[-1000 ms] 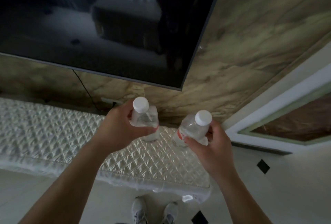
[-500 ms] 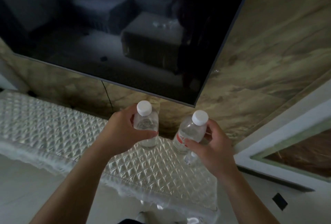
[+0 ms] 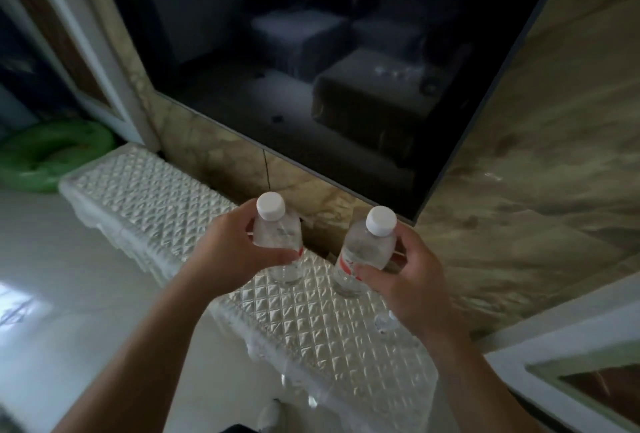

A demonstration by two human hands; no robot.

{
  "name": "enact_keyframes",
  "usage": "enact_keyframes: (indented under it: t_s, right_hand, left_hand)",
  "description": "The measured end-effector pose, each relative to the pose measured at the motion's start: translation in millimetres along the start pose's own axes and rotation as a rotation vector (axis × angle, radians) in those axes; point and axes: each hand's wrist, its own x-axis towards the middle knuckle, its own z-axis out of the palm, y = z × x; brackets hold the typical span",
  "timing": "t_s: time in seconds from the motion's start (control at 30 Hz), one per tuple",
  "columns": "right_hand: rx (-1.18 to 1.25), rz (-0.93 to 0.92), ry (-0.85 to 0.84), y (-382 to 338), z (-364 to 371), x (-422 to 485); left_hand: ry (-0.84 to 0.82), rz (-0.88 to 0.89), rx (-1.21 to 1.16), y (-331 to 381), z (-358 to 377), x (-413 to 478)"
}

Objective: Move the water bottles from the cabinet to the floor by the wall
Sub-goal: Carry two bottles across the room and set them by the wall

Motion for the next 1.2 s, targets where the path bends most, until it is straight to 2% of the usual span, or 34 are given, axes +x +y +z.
enact_keyframes:
  t_s: [0.27, 0.5, 0.77, 1.2]
  right_hand:
    - [0.023, -0.073, -0.209, -13.5, 33.2, -1.1]
    - [-0.018, -0.138, -0.365, -35.7, 100.5, 8.1]
    - [-0.029, -0.174, -0.496, -77.1, 216.7, 12.6]
    - [-0.012, -0.236, -0.62, -151.6, 409.2, 3.0]
  left_hand:
    - [0.134, -0.148, -0.085, -36.6, -30.1, -45.2]
    - [0.254, -0.229, -0.168, -75.9, -79.0, -76.2]
    - [0.387, -0.332, -0.144, -159.6, -159.0, -103.4]
    - [0.605, -0.363, -0.146, -279.8, -293.9, -141.6]
